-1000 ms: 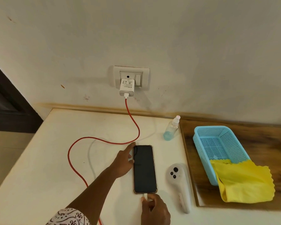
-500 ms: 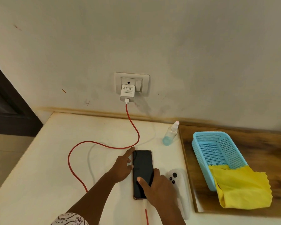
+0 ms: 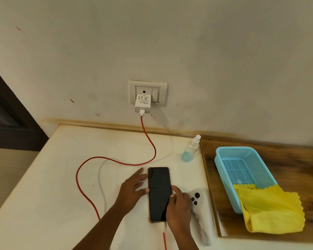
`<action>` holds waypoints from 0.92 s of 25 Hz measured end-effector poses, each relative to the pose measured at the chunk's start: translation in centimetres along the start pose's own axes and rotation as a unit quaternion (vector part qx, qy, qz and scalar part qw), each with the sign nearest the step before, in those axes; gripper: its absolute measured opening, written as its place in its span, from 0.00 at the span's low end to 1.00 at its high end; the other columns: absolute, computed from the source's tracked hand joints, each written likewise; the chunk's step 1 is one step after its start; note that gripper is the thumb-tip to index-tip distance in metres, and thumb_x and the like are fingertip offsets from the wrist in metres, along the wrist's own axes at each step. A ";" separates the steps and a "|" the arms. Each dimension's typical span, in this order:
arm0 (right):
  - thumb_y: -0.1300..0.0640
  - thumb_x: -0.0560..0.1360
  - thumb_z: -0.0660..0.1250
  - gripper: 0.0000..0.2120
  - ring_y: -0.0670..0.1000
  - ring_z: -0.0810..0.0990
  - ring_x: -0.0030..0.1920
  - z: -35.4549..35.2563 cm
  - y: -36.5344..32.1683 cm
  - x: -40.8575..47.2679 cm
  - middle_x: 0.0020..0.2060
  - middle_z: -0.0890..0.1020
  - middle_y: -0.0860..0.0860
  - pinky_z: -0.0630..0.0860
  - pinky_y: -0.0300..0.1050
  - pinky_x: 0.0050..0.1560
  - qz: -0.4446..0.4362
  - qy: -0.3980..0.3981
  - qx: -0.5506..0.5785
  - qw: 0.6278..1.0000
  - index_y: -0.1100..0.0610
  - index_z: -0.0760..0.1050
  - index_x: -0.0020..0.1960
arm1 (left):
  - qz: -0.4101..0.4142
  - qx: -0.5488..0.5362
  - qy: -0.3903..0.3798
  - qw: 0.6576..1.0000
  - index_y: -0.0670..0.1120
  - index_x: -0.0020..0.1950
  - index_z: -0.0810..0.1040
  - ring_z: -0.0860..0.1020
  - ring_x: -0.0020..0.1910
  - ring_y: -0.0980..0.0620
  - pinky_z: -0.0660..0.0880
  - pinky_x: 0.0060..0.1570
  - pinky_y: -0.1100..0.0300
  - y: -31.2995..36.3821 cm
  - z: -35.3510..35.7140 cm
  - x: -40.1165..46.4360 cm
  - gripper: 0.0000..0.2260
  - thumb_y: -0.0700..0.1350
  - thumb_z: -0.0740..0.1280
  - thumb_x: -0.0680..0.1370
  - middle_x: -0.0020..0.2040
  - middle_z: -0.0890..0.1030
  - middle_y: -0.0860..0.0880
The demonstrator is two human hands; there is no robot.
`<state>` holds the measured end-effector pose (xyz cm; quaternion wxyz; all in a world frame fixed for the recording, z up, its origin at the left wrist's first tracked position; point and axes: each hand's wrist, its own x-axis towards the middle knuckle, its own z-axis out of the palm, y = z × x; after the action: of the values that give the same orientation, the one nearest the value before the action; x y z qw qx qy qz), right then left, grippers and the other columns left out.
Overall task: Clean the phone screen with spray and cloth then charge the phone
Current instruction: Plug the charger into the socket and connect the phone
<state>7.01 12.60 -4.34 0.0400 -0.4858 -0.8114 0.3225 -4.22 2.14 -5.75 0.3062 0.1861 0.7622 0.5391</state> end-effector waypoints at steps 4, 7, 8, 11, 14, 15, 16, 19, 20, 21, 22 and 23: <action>0.57 0.80 0.54 0.15 0.50 0.75 0.59 -0.1 0.3 -0.2 0.60 0.76 0.52 0.74 0.44 0.60 0.009 0.002 0.047 0.999 0.53 0.69 0.64 | 0.030 0.057 -0.023 0.998 0.44 0.71 0.65 0.67 0.67 0.56 0.65 0.62 0.67 -0.4 -0.2 -0.1 0.29 0.36 0.71 0.73 0.72 0.66 0.49; 0.59 0.80 0.54 0.15 0.51 0.75 0.59 -0.3 0.5 -0.1 0.59 0.76 0.53 0.73 0.44 0.61 0.021 -0.007 0.087 0.996 0.53 0.71 0.64 | 0.026 0.070 -0.026 0.997 0.43 0.71 0.65 0.68 0.64 0.59 0.65 0.59 0.71 -0.5 -0.3 0.1 0.28 0.37 0.71 0.73 0.71 0.69 0.48; 0.59 0.80 0.54 0.15 0.51 0.75 0.59 -0.3 0.6 -0.2 0.59 0.76 0.53 0.73 0.44 0.61 0.024 -0.009 0.100 0.995 0.53 0.71 0.64 | 0.024 0.072 -0.026 0.997 0.43 0.71 0.66 0.68 0.64 0.60 0.65 0.58 0.72 -0.5 -0.3 0.2 0.28 0.38 0.71 0.73 0.70 0.69 0.48; 0.61 0.80 0.54 0.16 0.52 0.75 0.57 -0.3 0.5 -0.3 0.59 0.77 0.54 0.73 0.43 0.59 0.024 -0.007 0.114 0.993 0.53 0.71 0.64 | 0.022 0.066 -0.027 0.997 0.43 0.71 0.66 0.68 0.64 0.59 0.66 0.59 0.71 -0.5 -0.3 0.2 0.28 0.37 0.71 0.72 0.70 0.70 0.47; 0.60 0.80 0.55 0.15 0.51 0.75 0.58 -0.2 0.6 -0.4 0.59 0.77 0.54 0.72 0.43 0.60 0.021 -0.007 0.114 0.993 0.53 0.71 0.64 | 0.027 0.076 -0.025 0.996 0.42 0.71 0.65 0.68 0.64 0.59 0.65 0.60 0.70 -0.6 -0.3 0.2 0.28 0.37 0.71 0.73 0.71 0.69 0.47; 0.60 0.80 0.55 0.15 0.52 0.75 0.58 -0.2 0.7 -0.4 0.59 0.76 0.53 0.72 0.44 0.61 0.020 -0.008 0.114 0.993 0.53 0.71 0.65 | 0.028 0.078 -0.024 0.996 0.42 0.71 0.65 0.68 0.64 0.59 0.65 0.60 0.70 -0.6 -0.3 0.2 0.28 0.37 0.71 0.73 0.71 0.69 0.47; 0.59 0.80 0.54 0.15 0.52 0.74 0.59 -0.2 0.7 -0.4 0.60 0.76 0.53 0.71 0.45 0.62 0.019 -0.010 0.112 0.994 0.53 0.70 0.65 | 0.027 0.079 -0.024 0.996 0.42 0.71 0.65 0.68 0.65 0.57 0.64 0.60 0.70 -0.5 -0.3 0.2 0.28 0.37 0.71 0.73 0.71 0.69 0.47; 0.59 0.80 0.54 0.16 0.51 0.73 0.61 0.0 0.9 -0.4 0.61 0.75 0.53 0.69 0.45 0.64 0.012 -0.011 0.104 0.994 0.52 0.69 0.65 | 0.024 0.078 -0.025 0.996 0.42 0.72 0.64 0.68 0.68 0.53 0.64 0.61 0.69 -0.5 -0.2 0.2 0.29 0.37 0.70 0.73 0.71 0.68 0.47; 0.60 0.80 0.53 0.16 0.51 0.73 0.62 0.1 0.9 -0.5 0.62 0.74 0.53 0.69 0.45 0.65 0.009 -0.011 0.102 0.995 0.53 0.69 0.66 | 0.025 0.080 -0.024 0.996 0.43 0.72 0.64 0.68 0.68 0.53 0.64 0.61 0.69 -0.4 -0.2 0.2 0.29 0.37 0.70 0.73 0.71 0.68 0.47; 0.59 0.80 0.53 0.16 0.52 0.72 0.62 0.1 1.0 -0.5 0.62 0.74 0.53 0.69 0.45 0.65 0.006 -0.011 0.099 0.995 0.53 0.69 0.66 | 0.026 0.084 -0.023 0.996 0.43 0.72 0.64 0.68 0.69 0.52 0.64 0.62 0.68 -0.4 -0.2 0.1 0.28 0.38 0.70 0.73 0.71 0.68 0.47; 0.59 0.80 0.53 0.16 0.52 0.72 0.62 0.1 1.0 -0.5 0.62 0.74 0.53 0.68 0.46 0.66 0.004 -0.012 0.096 0.995 0.53 0.69 0.66 | 0.028 0.089 -0.022 0.995 0.43 0.72 0.64 0.68 0.69 0.52 0.64 0.62 0.68 -0.4 -0.2 0.1 0.28 0.38 0.70 0.73 0.71 0.68 0.47; 0.59 0.80 0.53 0.16 0.52 0.72 0.63 0.2 1.1 -0.5 0.63 0.74 0.53 0.68 0.46 0.66 0.002 -0.013 0.093 0.996 0.53 0.68 0.66 | 0.030 0.092 -0.021 0.995 0.43 0.72 0.64 0.68 0.68 0.53 0.64 0.61 0.69 -0.5 -0.2 0.1 0.28 0.38 0.70 0.73 0.71 0.68 0.47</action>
<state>8.02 12.45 -4.96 0.0736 -0.4774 -0.7773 0.4032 -4.39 1.92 -6.18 0.2875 0.2478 0.7958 0.4719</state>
